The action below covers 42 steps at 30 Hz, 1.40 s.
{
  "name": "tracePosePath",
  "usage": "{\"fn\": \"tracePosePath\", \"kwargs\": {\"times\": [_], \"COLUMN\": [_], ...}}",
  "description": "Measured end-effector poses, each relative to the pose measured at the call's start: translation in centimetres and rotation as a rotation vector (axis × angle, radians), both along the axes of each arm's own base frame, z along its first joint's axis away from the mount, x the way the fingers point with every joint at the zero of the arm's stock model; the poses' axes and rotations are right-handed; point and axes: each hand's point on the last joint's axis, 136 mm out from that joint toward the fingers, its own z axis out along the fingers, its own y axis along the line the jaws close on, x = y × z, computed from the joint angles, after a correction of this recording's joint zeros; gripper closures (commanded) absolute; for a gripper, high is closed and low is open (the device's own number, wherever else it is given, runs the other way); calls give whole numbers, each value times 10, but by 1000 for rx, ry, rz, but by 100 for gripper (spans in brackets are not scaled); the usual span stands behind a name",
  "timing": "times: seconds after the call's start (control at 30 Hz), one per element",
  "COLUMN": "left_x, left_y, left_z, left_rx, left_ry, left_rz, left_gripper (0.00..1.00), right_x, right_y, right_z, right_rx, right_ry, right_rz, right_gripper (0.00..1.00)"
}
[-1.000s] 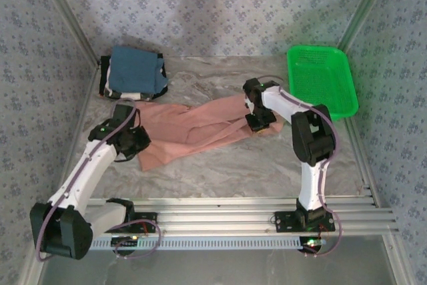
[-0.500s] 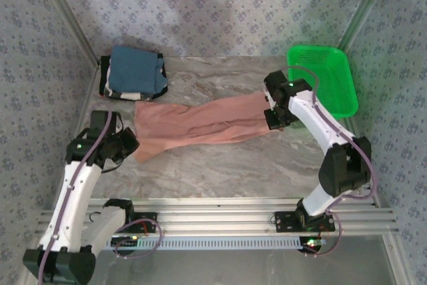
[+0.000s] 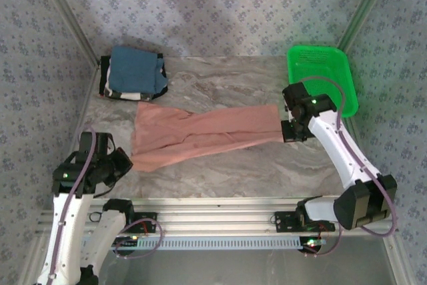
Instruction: Fold and stack the t-shirts
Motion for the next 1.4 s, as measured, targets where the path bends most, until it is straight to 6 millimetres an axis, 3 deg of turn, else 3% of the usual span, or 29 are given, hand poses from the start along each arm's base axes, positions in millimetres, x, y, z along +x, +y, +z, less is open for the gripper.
{"fn": "tracePosePath", "kwargs": {"times": [0.13,0.3,0.63,0.93,1.4], "left_x": [-14,-7,64,114,156], "left_y": [5,4,0,4,7], "left_z": [-3,-6,-28,-33,-53], "left_rx": [10,9,73,141,189], "left_ry": [30,43,137,124,168], "left_rz": [28,33,-40,-122,-215], "left_gripper": [100,100,100,100,100], "right_x": [-9,-6,39,72,104], "right_y": [-1,0,6,5,1], "right_z": [3,-6,-44,-72,-94], "right_rx": [14,10,-7,-40,-65], "right_ry": [-15,14,92,134,157], "right_rz": [-15,-24,-17,22,44], "right_gripper": [100,100,98,98,96]}}
